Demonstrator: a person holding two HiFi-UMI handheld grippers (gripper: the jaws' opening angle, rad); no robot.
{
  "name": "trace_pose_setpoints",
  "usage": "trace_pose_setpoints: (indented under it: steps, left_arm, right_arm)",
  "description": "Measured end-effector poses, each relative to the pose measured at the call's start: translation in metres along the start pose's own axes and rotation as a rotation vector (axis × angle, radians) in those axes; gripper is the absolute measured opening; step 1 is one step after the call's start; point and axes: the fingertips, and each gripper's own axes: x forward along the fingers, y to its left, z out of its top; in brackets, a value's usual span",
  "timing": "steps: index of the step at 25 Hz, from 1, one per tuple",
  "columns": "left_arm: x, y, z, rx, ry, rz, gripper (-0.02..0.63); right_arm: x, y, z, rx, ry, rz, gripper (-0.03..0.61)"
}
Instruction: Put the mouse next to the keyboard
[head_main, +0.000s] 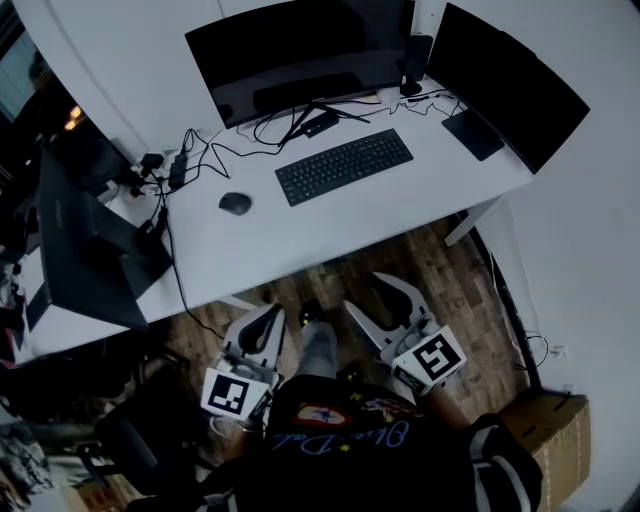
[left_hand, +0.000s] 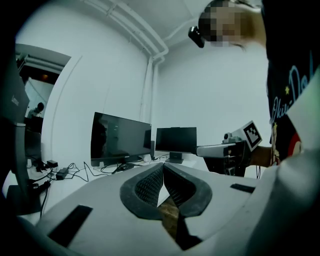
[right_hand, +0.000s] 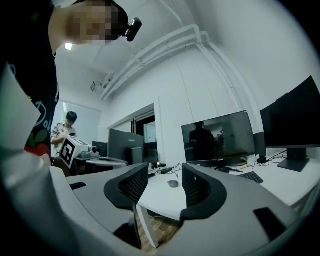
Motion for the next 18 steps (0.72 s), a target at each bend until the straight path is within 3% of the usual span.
trace_pose_setpoints:
  steps: [9,18]
  left_arm:
    - [0.06,0.07,0.017,-0.014,-0.063,0.026,0.002]
    - [0.08,0.165,0.023,-0.025,-0.078,0.132,0.002]
  right_arm:
    - [0.075,-0.052,0.013,-0.083,0.018,0.025,0.184]
    - [0.182,-0.067,0.005,-0.078,0.079,0.119,0.189]
